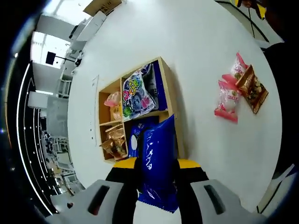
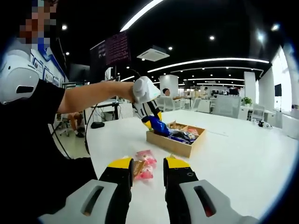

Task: Pick up the scattered marshmallows, QQ candies, Oreo cookies, and mixed nuts on the table and sort them into separate containers

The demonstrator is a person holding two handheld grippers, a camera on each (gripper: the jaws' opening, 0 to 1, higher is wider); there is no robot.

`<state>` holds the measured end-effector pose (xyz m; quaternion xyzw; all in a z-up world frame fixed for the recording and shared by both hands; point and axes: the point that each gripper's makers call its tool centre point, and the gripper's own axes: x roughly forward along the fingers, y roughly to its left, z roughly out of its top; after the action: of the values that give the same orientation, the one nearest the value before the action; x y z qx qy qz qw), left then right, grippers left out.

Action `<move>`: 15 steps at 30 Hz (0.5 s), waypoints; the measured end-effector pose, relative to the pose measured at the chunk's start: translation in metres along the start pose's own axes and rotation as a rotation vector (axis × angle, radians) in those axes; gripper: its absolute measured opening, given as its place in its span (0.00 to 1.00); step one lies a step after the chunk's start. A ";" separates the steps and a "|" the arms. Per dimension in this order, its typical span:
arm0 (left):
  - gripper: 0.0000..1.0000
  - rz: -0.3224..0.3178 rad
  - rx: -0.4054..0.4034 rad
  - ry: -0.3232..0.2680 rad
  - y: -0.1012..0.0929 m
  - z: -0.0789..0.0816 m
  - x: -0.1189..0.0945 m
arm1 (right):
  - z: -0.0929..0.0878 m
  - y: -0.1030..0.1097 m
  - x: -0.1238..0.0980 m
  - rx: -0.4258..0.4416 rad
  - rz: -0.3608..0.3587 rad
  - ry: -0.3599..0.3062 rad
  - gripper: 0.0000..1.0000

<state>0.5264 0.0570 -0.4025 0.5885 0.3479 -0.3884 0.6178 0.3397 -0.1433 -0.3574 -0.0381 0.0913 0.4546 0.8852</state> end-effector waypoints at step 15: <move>0.35 -0.011 0.023 0.107 0.003 -0.004 0.017 | -0.010 -0.003 0.005 0.018 0.005 0.015 0.22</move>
<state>0.5366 0.0603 -0.4165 0.6133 0.3793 -0.3639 0.5895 0.3435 -0.1423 -0.3680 -0.0333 0.1020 0.4555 0.8837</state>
